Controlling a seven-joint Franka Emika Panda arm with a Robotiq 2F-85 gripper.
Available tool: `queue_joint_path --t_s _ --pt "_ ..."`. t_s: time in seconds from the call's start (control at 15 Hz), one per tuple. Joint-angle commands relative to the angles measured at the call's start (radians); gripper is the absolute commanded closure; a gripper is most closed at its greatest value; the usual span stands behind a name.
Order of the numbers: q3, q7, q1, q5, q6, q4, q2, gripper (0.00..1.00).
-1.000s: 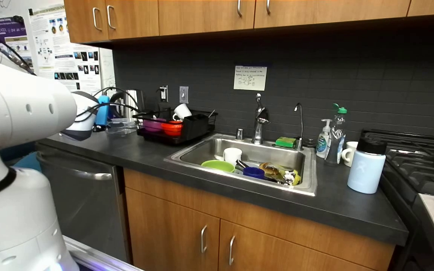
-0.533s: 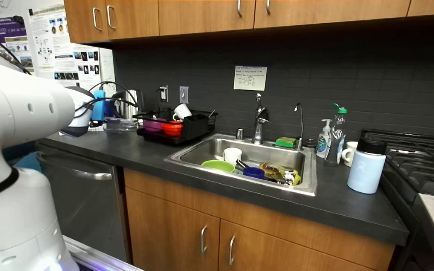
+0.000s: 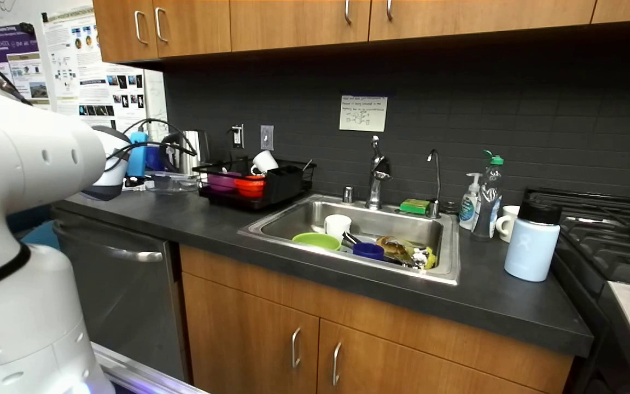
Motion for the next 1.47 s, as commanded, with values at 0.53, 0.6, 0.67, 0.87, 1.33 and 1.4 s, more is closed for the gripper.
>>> queue_joint_path --t_s 0.53,0.6,0.67,0.87,1.33,1.4 --pt "0.032 0.023 -0.002 -0.007 0.004 0.01 -0.027 0.42" --pt "0.037 0.021 -0.004 -0.009 0.004 0.01 -0.028 0.37" --pt "0.04 0.017 -0.005 -0.013 0.004 0.009 -0.025 0.31" --pt "0.043 0.01 -0.004 -0.019 0.004 0.006 -0.021 0.09" --pt "0.04 0.004 0.005 -0.026 0.004 0.002 -0.018 0.49" --pt "0.04 0.003 0.006 -0.026 0.004 0.002 -0.017 0.58"
